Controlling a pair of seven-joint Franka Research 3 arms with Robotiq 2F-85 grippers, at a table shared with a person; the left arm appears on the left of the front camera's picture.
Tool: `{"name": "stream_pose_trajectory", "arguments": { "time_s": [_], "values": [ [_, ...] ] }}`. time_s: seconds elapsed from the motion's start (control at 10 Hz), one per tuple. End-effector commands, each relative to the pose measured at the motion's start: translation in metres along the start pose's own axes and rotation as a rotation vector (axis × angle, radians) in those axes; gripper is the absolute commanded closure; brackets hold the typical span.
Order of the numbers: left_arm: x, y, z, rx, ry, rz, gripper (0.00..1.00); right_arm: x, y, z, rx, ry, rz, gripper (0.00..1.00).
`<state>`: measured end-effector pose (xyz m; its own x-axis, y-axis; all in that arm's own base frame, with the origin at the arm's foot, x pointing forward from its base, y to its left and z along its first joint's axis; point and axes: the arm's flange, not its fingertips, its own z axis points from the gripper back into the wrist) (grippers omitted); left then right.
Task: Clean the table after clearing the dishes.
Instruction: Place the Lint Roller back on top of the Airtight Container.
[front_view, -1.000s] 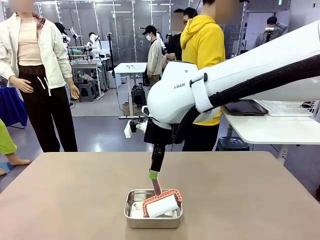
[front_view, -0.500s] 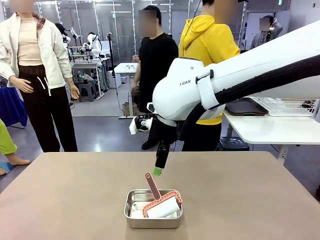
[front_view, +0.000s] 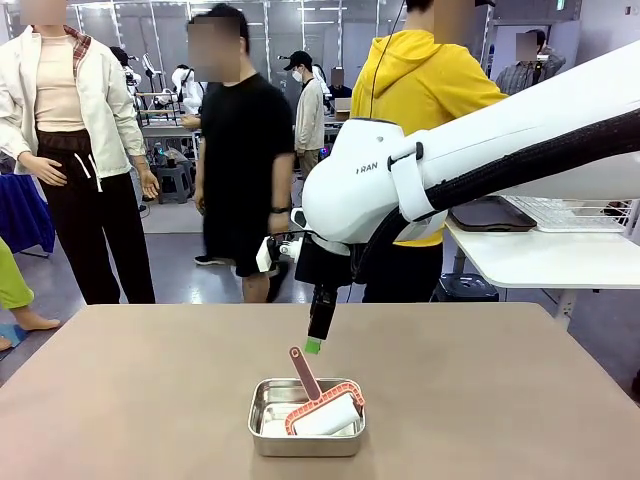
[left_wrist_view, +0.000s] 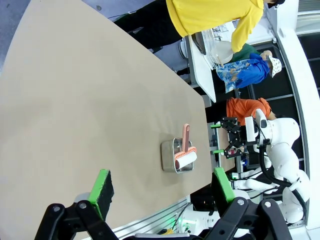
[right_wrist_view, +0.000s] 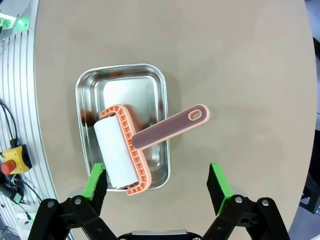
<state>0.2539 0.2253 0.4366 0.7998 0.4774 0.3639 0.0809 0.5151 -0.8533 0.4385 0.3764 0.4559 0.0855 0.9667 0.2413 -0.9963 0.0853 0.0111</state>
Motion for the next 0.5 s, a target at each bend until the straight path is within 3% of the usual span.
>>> {"name": "stream_pose_trajectory", "arguments": {
  "time_s": [0.0, 0.4],
  "values": [
    [0.0004, -0.0003, 0.0008, -0.006, -0.008, -0.005, 0.0, 0.0026, 0.0018, -0.0002, -0.001, 0.0, 0.006, 0.0],
    [0.0004, -0.0003, 0.0008, -0.006, -0.008, -0.005, 0.0, 0.0026, 0.0018, -0.0002, -0.001, 0.0, 0.006, 0.0]
  ]
}}
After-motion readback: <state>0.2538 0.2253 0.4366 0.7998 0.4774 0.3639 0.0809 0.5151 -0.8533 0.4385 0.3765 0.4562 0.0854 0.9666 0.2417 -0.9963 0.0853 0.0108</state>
